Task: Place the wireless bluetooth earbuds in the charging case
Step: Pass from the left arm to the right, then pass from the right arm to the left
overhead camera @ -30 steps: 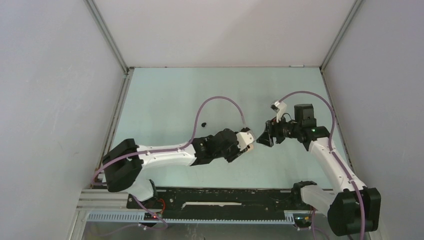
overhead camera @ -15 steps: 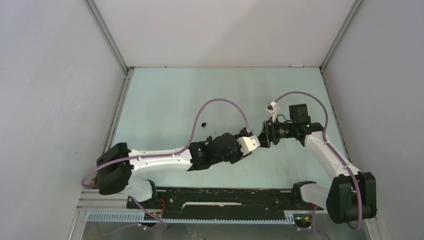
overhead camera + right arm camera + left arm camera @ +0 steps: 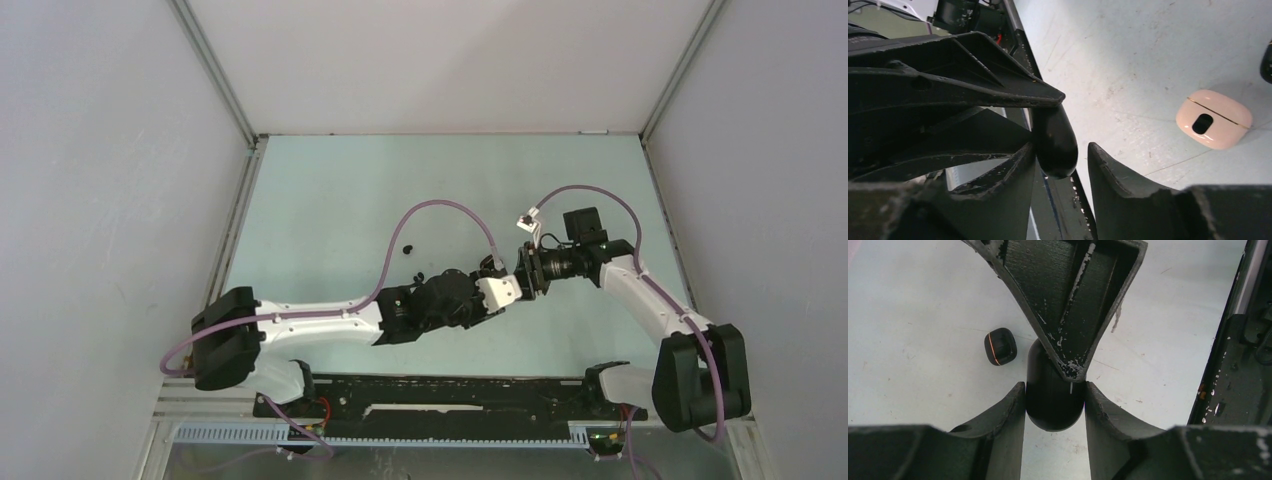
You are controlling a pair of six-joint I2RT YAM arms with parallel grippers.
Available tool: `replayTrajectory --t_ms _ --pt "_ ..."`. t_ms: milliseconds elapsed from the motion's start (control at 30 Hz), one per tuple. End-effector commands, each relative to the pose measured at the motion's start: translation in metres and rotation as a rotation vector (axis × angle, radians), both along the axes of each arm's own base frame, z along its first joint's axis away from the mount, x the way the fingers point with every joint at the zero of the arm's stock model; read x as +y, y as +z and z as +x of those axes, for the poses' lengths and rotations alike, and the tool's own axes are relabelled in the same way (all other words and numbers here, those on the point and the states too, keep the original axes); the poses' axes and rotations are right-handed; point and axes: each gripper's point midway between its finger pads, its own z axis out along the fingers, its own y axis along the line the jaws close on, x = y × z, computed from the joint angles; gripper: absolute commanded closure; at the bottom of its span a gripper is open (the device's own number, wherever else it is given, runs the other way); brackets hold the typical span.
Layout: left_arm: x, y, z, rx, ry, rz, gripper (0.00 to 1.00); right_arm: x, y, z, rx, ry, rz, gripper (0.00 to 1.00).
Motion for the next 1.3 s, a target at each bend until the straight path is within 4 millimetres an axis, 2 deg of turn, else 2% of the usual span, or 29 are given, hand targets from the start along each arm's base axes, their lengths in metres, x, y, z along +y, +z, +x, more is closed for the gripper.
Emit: replayTrajectory --t_ms 0,100,233,367,433,533,633,733,867,1033,1167,1267 --pt "-0.004 0.027 0.002 -0.059 -0.006 -0.081 0.78 0.007 0.020 -0.003 -0.014 0.073 0.076 0.59" --pt "-0.002 0.026 0.006 -0.068 0.019 -0.086 0.72 0.008 0.025 -0.007 -0.019 0.100 0.100 0.69" --pt "0.007 0.019 0.016 -0.075 0.102 -0.073 0.53 0.006 0.031 -0.007 -0.071 0.102 0.109 0.78" --pt "0.022 0.012 0.018 -0.024 0.200 -0.120 0.42 0.001 0.039 -0.007 -0.128 0.093 0.116 0.82" --pt "0.029 0.018 0.015 0.046 0.236 -0.234 0.38 -0.001 0.041 -0.007 -0.155 0.091 0.111 0.82" --pt "0.042 0.042 0.010 0.184 0.262 -0.514 0.30 -0.002 0.044 -0.008 -0.199 0.095 0.112 0.84" --pt "0.054 0.058 0.003 0.308 0.234 -0.759 0.25 -0.002 0.051 -0.013 -0.255 0.115 0.135 0.84" --pt "0.058 0.080 -0.008 0.364 0.107 -0.942 0.27 -0.001 0.057 -0.019 -0.308 0.126 0.162 0.85" --pt "0.045 0.078 -0.026 0.419 -0.062 -0.952 0.33 -0.001 0.062 -0.022 -0.350 0.129 0.183 0.84" --pt "0.019 0.079 -0.047 0.481 -0.253 -0.947 0.41 -0.001 0.063 -0.024 -0.350 0.134 0.195 0.84" --pt "0.004 0.066 -0.042 0.512 -0.259 -0.923 0.46 0.000 0.065 -0.026 -0.348 0.146 0.209 0.84" --pt "-0.001 0.067 -0.040 0.508 -0.274 -0.929 0.51 0.000 0.064 -0.027 -0.347 0.147 0.211 0.84"
